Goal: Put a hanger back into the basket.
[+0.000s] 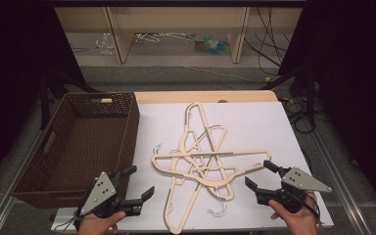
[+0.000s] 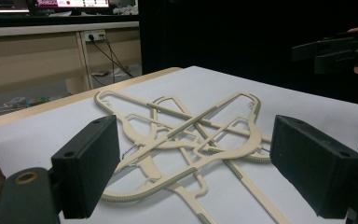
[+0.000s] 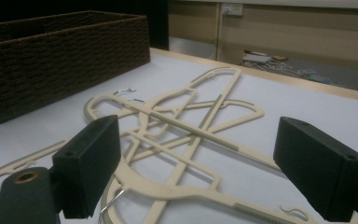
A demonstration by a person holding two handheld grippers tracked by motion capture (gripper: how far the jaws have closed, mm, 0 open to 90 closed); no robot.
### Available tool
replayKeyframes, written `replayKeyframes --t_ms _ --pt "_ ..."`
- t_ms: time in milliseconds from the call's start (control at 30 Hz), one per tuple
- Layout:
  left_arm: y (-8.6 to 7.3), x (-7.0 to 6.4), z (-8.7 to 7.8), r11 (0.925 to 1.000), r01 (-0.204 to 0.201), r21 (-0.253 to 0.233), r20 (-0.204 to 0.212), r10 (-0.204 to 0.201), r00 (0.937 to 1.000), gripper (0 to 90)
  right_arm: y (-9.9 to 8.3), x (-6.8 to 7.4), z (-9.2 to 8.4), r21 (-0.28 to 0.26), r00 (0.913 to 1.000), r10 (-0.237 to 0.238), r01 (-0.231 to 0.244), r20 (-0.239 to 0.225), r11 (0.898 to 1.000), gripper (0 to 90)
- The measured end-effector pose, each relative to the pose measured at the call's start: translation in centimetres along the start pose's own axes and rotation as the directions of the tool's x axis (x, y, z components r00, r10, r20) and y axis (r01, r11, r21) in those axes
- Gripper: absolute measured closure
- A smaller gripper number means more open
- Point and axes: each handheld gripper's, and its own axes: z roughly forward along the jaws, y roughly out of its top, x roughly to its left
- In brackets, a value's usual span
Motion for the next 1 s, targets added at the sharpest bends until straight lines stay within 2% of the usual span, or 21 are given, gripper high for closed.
replayKeyframes --t_ms 67,100,133,200,233,267,300,333,467,500,600,633,733,800,833,1000 --pt "0.0 0.0 0.0 1.0 -0.003 0.001 0.0 0.003 1.0 15.8 -0.1 0.0 0.1 -0.007 1.0 0.003 -0.004 -0.008 1.0 15.9" --pt "0.0 0.0 0.0 1.0 -0.004 0.002 0.002 0.004 1.0 15.7 -0.1 0.1 0.1 0.033 0.9999 -0.008 0.009 -0.014 0.999 15.8" --pt "0.0 0.0 0.0 1.0 -0.004 0.002 0.002 0.004 1.0 15.7 -0.1 0.0 0.2 0.031 0.9995 -0.019 0.019 -0.024 0.999 15.8" --pt "0.0 0.0 0.0 1.0 -0.005 0.003 0.004 0.005 1.0 15.7 -0.2 0.1 0.3 0.04 0.9995 -0.009 0.011 -0.031 0.999 15.8" --pt "0.0 -0.1 0.1 1.0 0.002 0.003 0.006 -0.002 1.0 15.8 -0.2 -0.1 0.5 0.035 0.998 -0.019 0.022 -0.061 0.999 15.8" --pt "-0.1 -0.1 0.1 1.0 0.006 0.002 0.007 -0.006 1.0 15.7 -0.1 -0.1 0.5 0.059 0.9978 -0.027 0.031 -0.06 0.998 15.8" --pt "-0.1 -0.1 0.1 1.0 0.006 0.002 0.007 -0.006 1.0 15.7 -0.1 -0.1 0.5 0.059 0.9978 -0.027 0.031 -0.06 0.998 15.8" --pt "-0.1 -0.2 0.1 0.9999 0.01 0.001 0.008 -0.01 0.9999 15.7 0.1 -0.4 0.6 0.077 0.9954 -0.052 0.058 -0.081 0.995 15.7" --pt "-0.1 -0.2 0.2 1.0 0.004 0.001 0.012 -0.004 0.9999 15.7 0.3 -1.0 1.1 0.054 0.9917 -0.078 0.084 -0.102 0.995 15.8" --pt "-0.1 -0.2 0.2 1.0 0.004 0.004 0.009 -0.004 0.9999 15.8 0.4 -1.4 1.2 0.088 0.9897 -0.07 0.081 -0.125 0.993 16.0" --pt "-0.1 -0.2 0.2 1.0 0.004 0.005 0.008 -0.004 1.0 15.8 0.3 -1.9 1.9 0.096 0.9892 -0.071 0.084 -0.128 0.992 15.9" --pt "-0.1 -0.2 0.2 1.0 0.005 0.006 0.008 -0.005 1.0 15.8 0.3 -2.0 1.8 0.126 0.9896 -0.068 0.084 -0.127 0.988 15.9" --pt "-0.1 -0.1 0.2 0.9999 -0.011 0.007 0.009 0.011 0.9999 15.8 0.2 -2.2 2.2 0.116 0.9873 -0.068 0.085 -0.144 0.99 15.9" --pt "-0.1 -0.2 0.2 0.9999 -0.012 0.008 0.01 0.011 0.9999 15.7 0.3 -2.4 2.5 0.155 0.9859 -0.086 0.109 -0.143 0.982 16.0" --pt "-0.1 -0.2 0.2 0.9999 -0.012 0.008 0.01 0.011 0.9999 15.7 0.3 -2.4 2.5 0.155 0.9859 -0.086 0.109 -0.143 0.982 16.0" --pt "-0.1 -0.2 0.3 0.9998 -0.014 0.011 0.013 0.014 0.9998 15.8 0.6 -2.8 3.3 0.208 0.981 -0.113 0.145 -0.158 0.967 16.6"
